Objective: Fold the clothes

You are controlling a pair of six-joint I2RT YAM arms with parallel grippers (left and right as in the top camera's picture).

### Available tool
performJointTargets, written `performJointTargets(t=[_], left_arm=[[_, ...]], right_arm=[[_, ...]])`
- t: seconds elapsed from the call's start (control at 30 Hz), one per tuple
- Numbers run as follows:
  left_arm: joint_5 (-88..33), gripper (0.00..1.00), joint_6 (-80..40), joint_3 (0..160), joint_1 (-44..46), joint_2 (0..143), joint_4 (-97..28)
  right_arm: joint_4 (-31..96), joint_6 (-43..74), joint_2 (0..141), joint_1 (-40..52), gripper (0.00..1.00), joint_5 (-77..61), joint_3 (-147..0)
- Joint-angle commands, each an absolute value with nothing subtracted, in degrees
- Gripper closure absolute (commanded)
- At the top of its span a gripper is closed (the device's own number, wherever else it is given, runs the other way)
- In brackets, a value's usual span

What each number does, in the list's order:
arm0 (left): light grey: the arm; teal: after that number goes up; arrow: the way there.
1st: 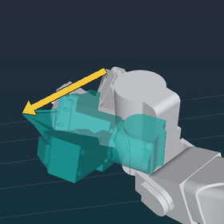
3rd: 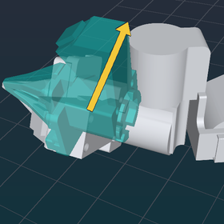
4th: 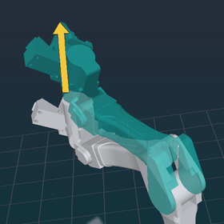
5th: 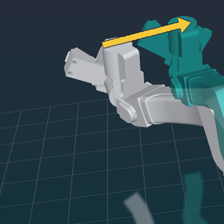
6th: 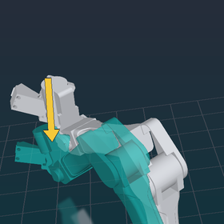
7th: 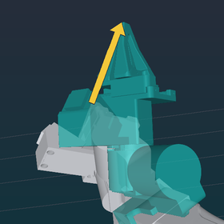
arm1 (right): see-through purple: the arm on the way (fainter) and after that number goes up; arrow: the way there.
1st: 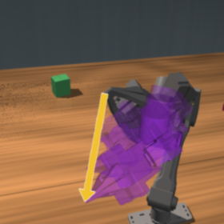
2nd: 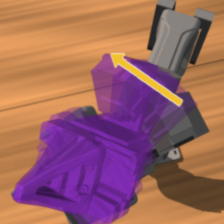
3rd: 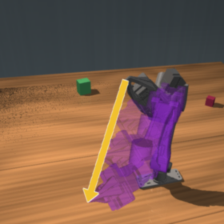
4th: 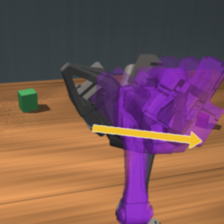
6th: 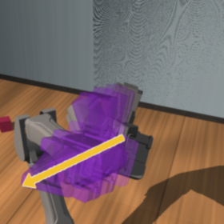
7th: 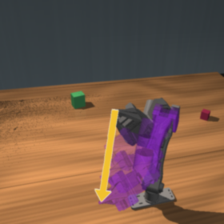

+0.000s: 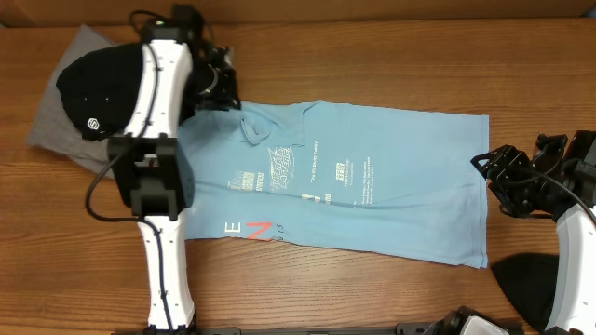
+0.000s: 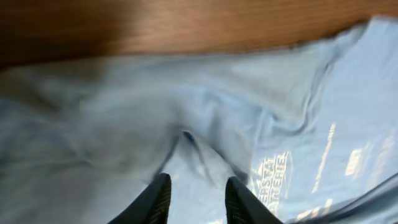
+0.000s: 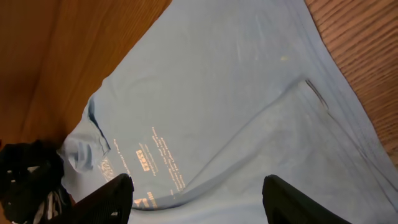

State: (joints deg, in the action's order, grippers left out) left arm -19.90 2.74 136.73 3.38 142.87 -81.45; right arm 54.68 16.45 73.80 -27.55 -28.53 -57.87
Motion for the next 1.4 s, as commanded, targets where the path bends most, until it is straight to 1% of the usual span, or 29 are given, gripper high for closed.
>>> performJointTargets(t=[0.0, 0.1, 0.27, 0.37, 0.4, 0.43, 0.5, 0.53, 0.77, 0.87, 0.93, 1.0, 1.1, 1.17, 1.2, 1.27, 1.37], left_arm=[[-11.6, 0.61, 7.2, 135.3, 7.4, 142.8, -81.8], [-8.3, 0.60, 4.8, 132.0, 8.8, 142.8, -78.7], [-6.9, 0.60, 0.5, 128.4, 8.8, 142.8, -72.8], [-7.0, 0.64, -0.5, 128.3, 8.4, 142.8, -73.5], [-6.9, 0.66, -0.4, 128.3, 8.3, 142.8, -74.0], [-6.8, 0.73, -0.4, 128.3, 8.3, 142.8, -74.8], [-7.0, 0.91, -0.4, 128.4, 8.2, 142.8, -76.5], [-7.2, 0.96, -0.4, 128.4, 8.2, 142.8, -78.1], [-7.8, 0.96, -0.2, 128.4, 8.3, 142.7, -87.0], [-8.1, 0.96, -0.3, 128.4, 8.3, 142.7, -87.8], [-12.3, 0.86, 0.0, 128.4, 8.3, 142.7, -86.9], [-17.5, 0.83, 2.3, 128.4, 8.4, 142.7, -86.7], [-17.5, 0.79, 2.8, 128.4, 9.3, 142.7, -85.3], [-17.6, 0.72, 2.8, 128.4, 9.8, 142.7, -84.0], [-17.6, 0.70, 2.8, 128.4, 10.2, 142.7, -83.5], [-17.9, 0.71, 2.8, 128.4, 11.1, 142.7, -82.3], [-20.5, 0.82, 4.5, 128.4, 13.2, 142.7, -81.3]], right_arm=[[54.4, 16.0, 73.3, -27.3, 0.30, -28.1, -59.3], [54.4, 16.0, 73.3, -27.3, 0.30, -28.1, -59.3], [55.2, 16.0, 73.3, -27.3, 0.30, -28.1, -59.3], [56.0, 16.0, 73.3, -27.3, 0.30, -28.1, -59.3], [56.1, 16.0, 73.3, -27.3, 0.30, -28.1, -59.3], [56.1, 16.0, 73.3, -27.3, 0.30, -28.1, -59.3], [55.9, 16.0, 73.3, -27.3, 0.30, -28.1, -59.3], [55.9, 16.0, 73.3, -27.3, 0.30, -28.1, -59.3], [55.9, 16.0, 73.3, -27.3, 0.30, -28.1, -59.3], [55.9, 16.0, 73.3, -27.3, 0.30, -28.1, -59.3], [55.9, 16.0, 73.3, -27.3, 0.30, -28.1, -59.3], [55.9, 16.0, 73.3, -27.3, 0.30, -28.1, -59.3], [55.9, 16.0, 73.3, -27.3, 0.30, -28.1, -59.3], [55.9, 16.0, 73.3, -27.3, 0.30, -28.1, -59.3], [55.9, 16.0, 73.3, -27.3, 0.30, -28.1, -59.3], [55.8, 16.0, 73.3, -27.3, 0.30, -28.1, -59.3], [55.7, 16.0, 73.3, -27.3, 0.30, -28.1, -59.3]])
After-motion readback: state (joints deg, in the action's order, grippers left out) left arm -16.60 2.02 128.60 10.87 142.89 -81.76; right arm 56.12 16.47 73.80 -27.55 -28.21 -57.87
